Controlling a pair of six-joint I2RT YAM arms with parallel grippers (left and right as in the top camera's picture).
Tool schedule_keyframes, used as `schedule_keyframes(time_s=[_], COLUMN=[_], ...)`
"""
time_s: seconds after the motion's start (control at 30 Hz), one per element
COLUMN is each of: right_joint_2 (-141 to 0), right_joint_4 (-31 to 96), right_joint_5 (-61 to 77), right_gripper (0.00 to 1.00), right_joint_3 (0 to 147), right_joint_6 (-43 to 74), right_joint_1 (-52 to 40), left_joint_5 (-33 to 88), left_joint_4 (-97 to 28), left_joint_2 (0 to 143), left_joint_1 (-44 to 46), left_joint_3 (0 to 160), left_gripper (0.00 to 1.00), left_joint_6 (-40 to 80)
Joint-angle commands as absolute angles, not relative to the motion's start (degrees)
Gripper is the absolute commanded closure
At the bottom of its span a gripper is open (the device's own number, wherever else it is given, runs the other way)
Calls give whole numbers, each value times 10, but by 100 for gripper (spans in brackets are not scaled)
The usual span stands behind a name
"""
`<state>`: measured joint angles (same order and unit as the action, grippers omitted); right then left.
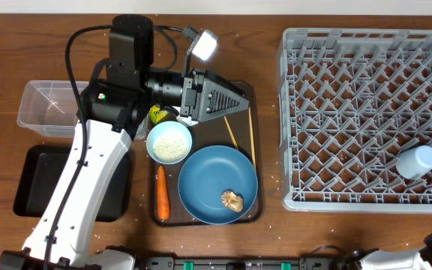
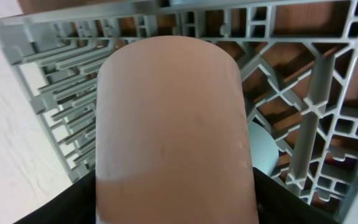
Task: Sort waste into correct bins and load items into the dishwasher rack
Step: 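Place the pink cup upside down in the dish rack with right gripper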
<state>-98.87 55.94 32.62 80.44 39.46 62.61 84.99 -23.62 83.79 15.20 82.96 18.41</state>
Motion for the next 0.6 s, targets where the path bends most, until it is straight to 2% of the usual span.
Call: schedule_keyframes(time_s=[0.0,0.13,0.23,0.33,0.57], right_joint_2=[-1004,-1014,-1014,-1014,-992], right_joint_4=[568,576,569,562,486], right_joint_5=[337,320,296,308,494], right_gripper=[35,33,22,18,22], right_joint_3=[804,804,804,804,809], right_joint_6=[411,412,415,418,355], right_joint_1=[613,606,606,606,607], left_joint_5=[839,837,838,837,837], left_joint_4=[-235,-235,-239,-243,-243], left_joint_2=[834,834,834,834,834], left_joint_1=[152,152,152,152,152], left_joint_3=[835,835,835,835,835], left_gripper=[27,27,26,26,27], left_joint_6=[183,183,183,183,183])
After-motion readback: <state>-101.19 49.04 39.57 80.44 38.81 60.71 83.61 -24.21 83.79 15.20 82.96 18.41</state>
